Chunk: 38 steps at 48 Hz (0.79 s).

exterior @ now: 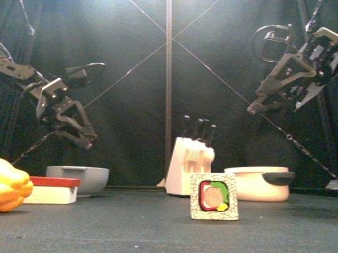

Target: Grab sushi piece from table

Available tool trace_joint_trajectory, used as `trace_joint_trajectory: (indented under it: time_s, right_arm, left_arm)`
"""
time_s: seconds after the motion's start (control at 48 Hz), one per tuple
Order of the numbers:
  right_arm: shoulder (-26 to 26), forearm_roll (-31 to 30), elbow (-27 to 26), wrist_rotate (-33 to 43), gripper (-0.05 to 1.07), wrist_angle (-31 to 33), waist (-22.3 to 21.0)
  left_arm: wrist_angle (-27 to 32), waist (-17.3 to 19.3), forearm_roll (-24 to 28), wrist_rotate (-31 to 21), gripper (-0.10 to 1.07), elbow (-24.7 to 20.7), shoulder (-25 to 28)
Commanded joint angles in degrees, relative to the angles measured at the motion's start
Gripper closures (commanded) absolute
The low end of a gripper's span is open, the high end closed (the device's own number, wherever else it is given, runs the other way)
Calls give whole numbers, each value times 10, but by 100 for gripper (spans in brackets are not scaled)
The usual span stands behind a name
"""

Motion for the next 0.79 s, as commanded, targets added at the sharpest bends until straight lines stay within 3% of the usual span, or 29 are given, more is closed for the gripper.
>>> trace_joint_trajectory:
  time_s: [0.0, 0.25, 0.396, 0.521, 0.646, 0.771]
  right_arm:
    - [-3, 0, -12, -1, 21, -4, 0]
    - [-4, -1, -13, -1, 21, -4, 0]
    - [-3, 1, -13, -1, 21, -4, 0]
    - [-3, 1, -11, 3, 21, -4, 0]
    - [-4, 1, -11, 4, 21, -4, 0]
    - [-3, 1, -11, 4, 21, -4, 1]
  left_arm:
    - [-28, -46, 14, 1, 13, -18, 3]
    - [-116, -153, 22, 1, 13, -59, 62]
    - [-121, -191, 39, 16, 13, -107, 120]
    - [-66, -208, 40, 41, 14, -163, 153]
    - [50, -227, 41, 65, 14, -232, 184]
    - [116, -250, 41, 69, 14, -287, 221]
